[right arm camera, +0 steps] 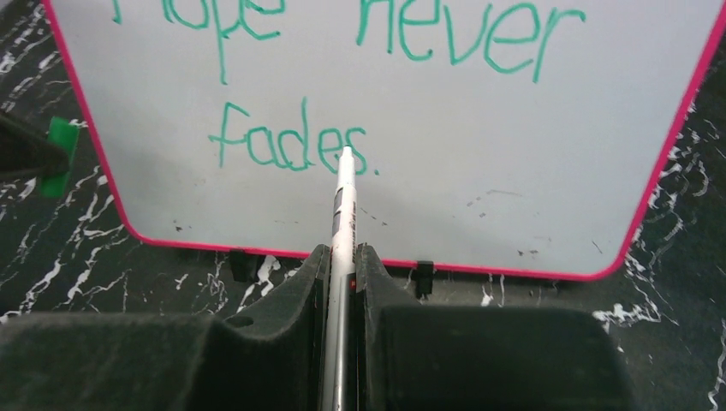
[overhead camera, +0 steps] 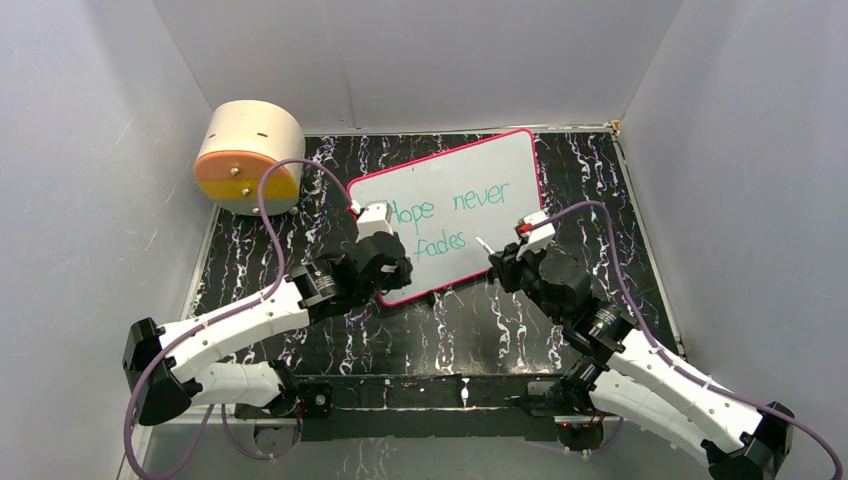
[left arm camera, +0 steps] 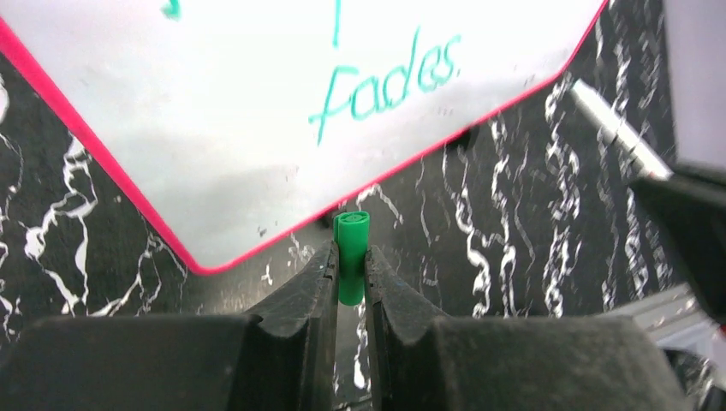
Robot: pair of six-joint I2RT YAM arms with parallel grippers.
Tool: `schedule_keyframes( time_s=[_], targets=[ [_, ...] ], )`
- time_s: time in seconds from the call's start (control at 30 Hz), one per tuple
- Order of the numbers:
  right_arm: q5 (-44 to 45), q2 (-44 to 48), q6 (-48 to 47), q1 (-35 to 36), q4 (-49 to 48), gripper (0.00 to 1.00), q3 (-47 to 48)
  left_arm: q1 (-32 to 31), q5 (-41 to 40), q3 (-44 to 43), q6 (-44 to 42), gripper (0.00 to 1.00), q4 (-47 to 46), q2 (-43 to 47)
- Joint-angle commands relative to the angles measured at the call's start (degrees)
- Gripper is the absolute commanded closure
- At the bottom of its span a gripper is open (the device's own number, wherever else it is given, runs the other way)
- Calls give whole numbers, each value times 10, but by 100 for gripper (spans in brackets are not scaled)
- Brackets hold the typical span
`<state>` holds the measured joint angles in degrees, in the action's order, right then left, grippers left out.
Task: Write a sentence on the whiteboard
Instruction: Close the whiteboard marker at the center of the board.
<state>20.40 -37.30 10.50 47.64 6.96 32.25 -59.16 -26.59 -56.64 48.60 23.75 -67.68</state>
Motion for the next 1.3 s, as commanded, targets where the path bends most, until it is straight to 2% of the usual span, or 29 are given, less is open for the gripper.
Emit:
schedule_keyframes(
  time_s=[0.0, 0.17, 0.4, 0.67, 0.97, 1.27],
  targets=[
    [-45, -9, -25, -1, -123, 100, -11, 42, -52, -22, -11, 100, -64, 20],
    [-87, -25, -39, -1, -221, 100, -39, 110, 16, -28, -2, 100, -135, 18],
    [-145, -55, -49, 0, -386, 100, -85, 125, 10, -35, 27, 100, -199, 18],
    [-191, -116, -45, -1, -539, 100, -107, 127, 18, -30, 71, 100, -228, 22],
    [-222, -164, -41, 0, -598, 100, -94, 127, 31, -25, 93, 100, -235, 19],
    [-220, -174, -35, 1, -621, 100, -97, 126, 45, -19, 103, 100, -258, 18]
  ],
)
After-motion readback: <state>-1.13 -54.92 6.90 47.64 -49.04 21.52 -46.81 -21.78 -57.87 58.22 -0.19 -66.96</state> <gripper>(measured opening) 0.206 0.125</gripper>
